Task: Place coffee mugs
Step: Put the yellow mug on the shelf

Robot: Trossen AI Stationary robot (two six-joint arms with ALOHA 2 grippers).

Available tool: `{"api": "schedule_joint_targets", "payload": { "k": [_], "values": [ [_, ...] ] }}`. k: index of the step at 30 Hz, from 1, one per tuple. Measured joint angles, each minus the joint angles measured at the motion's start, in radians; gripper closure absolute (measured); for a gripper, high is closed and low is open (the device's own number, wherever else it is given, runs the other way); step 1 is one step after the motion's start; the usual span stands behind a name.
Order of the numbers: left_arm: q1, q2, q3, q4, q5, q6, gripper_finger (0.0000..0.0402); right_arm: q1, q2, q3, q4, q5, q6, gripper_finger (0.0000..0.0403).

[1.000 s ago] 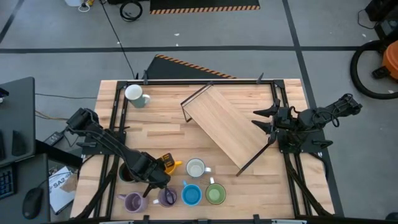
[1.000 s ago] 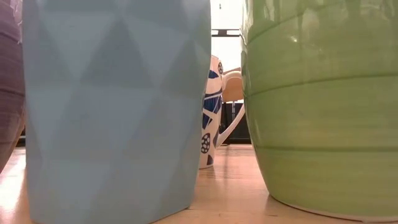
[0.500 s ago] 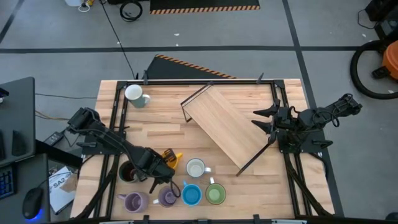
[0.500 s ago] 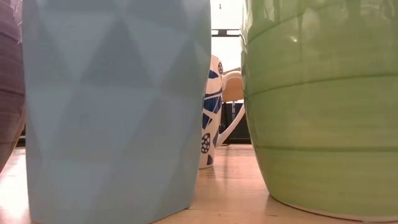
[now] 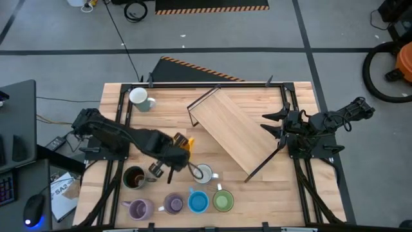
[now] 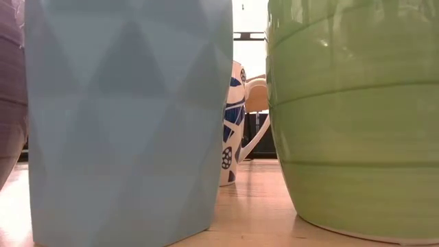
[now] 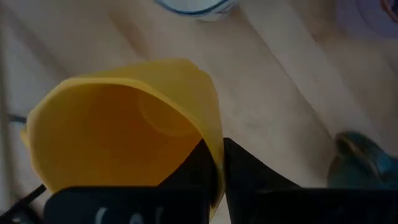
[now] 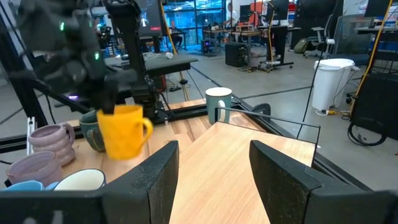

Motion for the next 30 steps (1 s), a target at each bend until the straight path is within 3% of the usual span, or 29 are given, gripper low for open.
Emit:
{"api": "schedule_joint_targets", "payload": {
  "k": [10,21,30],
  "values": [
    [0.124,0.017,0.197,-0.046,-0.099,0.269,0.0377,-0.030,0.000,0.000,0.002,0.000,0.019,0.0200],
    [0.395,0.195,0.381,0.052,-0.109,0.634,0.0377,-0.081,0.011,0.000,0.040,-0.008,-0.099,0.0200],
    [0.556,0.365,0.567,0.100,-0.073,0.787,0.0377,-0.093,0.011,0.000,0.054,-0.028,-0.123,0.0200]
  ]
}}
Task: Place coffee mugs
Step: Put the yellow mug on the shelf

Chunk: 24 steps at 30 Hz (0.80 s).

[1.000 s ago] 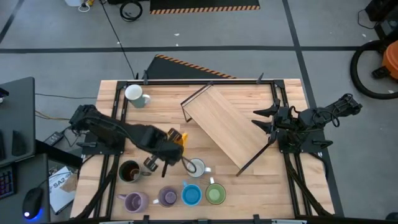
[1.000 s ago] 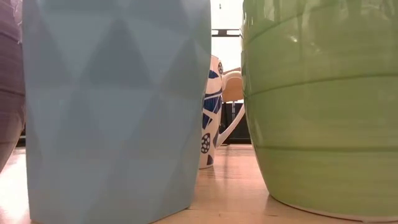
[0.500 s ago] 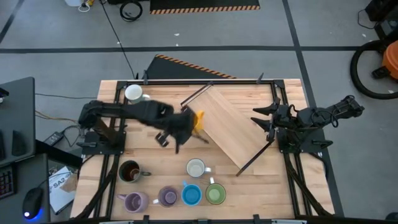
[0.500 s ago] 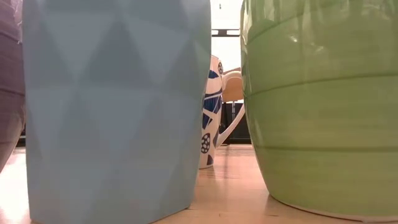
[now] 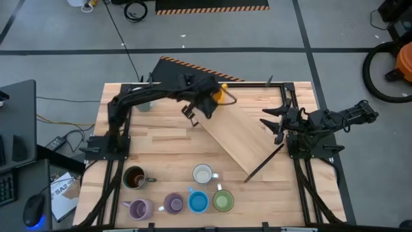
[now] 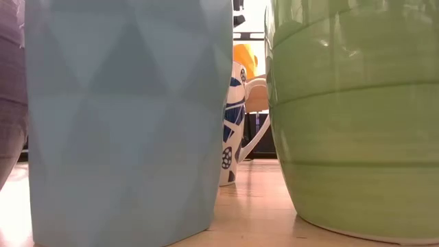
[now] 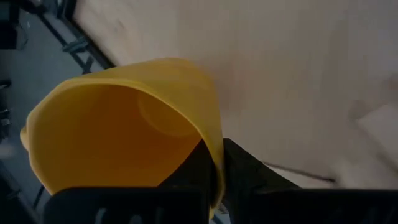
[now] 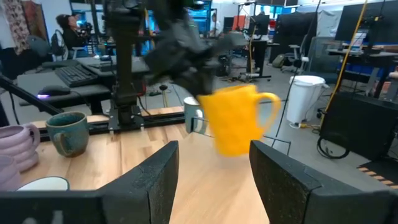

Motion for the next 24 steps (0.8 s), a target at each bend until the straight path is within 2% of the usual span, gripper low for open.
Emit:
{"api": "schedule_joint_targets", "payload": {
  "k": [12,18,24],
  "values": [
    [0.020,0.054,0.011,0.019,-0.024,0.079,0.0377,0.000,0.000,0.000,-0.020,-0.053,0.000,0.0200],
    [0.020,0.054,0.011,0.024,-0.063,0.076,0.0354,0.000,0.000,0.000,-0.019,-0.075,-0.018,0.0200],
    [0.020,0.054,0.011,0.033,-0.063,0.079,0.0351,0.000,0.000,0.000,-0.019,-0.084,-0.028,0.0200]
  ]
}}
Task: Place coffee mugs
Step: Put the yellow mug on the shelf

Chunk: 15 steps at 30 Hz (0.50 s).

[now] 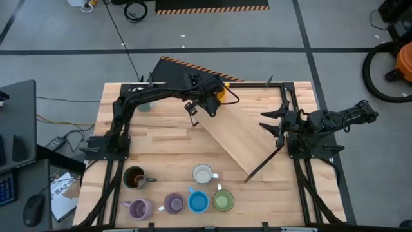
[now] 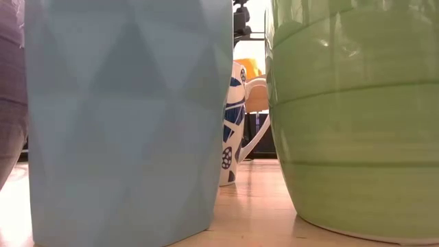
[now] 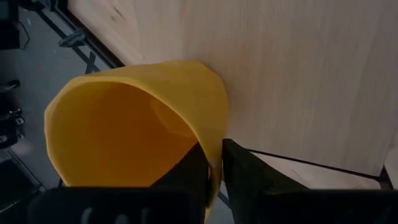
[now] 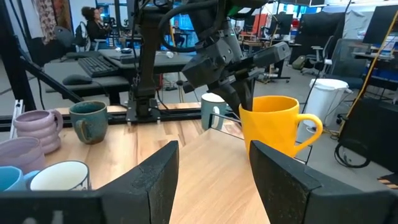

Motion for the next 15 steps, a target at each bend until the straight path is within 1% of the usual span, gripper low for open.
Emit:
{"api": "schedule_joint_targets", "payload": {
  "k": [5,15],
  "values": [
    [0.008,0.000,0.000,0.013,0.017,-0.004,0.0338,0.000,0.000,0.000,0.000,0.000,0.000,0.0200],
    [0.009,0.000,0.000,0.028,0.024,-0.008,0.0277,0.000,0.000,0.000,0.004,-0.002,0.002,0.0200]
  ]
}}
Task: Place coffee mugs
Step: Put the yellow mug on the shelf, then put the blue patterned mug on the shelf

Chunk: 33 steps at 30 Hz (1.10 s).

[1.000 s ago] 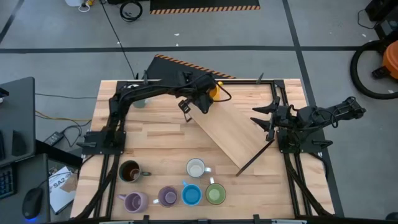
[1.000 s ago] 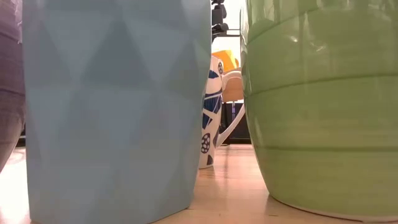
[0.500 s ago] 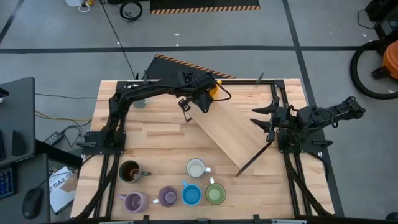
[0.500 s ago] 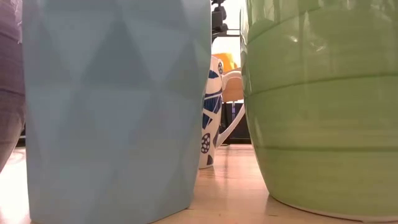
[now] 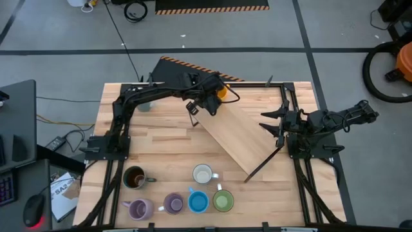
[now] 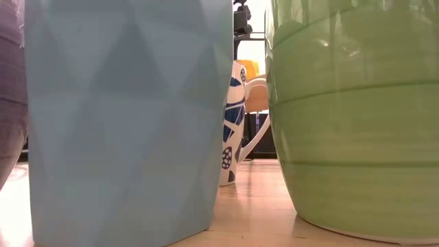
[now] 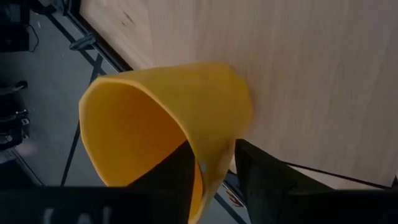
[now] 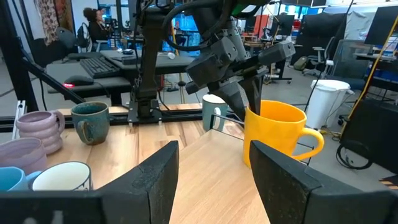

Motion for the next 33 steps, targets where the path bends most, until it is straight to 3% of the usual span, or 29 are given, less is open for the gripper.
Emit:
{"api": "schedule_joint_targets", "payload": {
  "k": [17,22,33],
  "values": [
    [-0.027,-0.096,0.001,0.026,0.006,-0.083,0.0253,0.000,0.000,0.000,0.013,0.000,-0.009,0.0200],
    [-0.029,-0.135,0.000,-0.005,0.018,-0.293,0.0256,0.000,-0.002,0.000,0.014,0.000,-0.026,0.0200],
    [-0.022,-0.194,0.000,-0.381,0.287,-0.861,0.0260,0.001,0.000,0.000,-0.001,-0.047,-0.097,0.0200]
  ]
}}
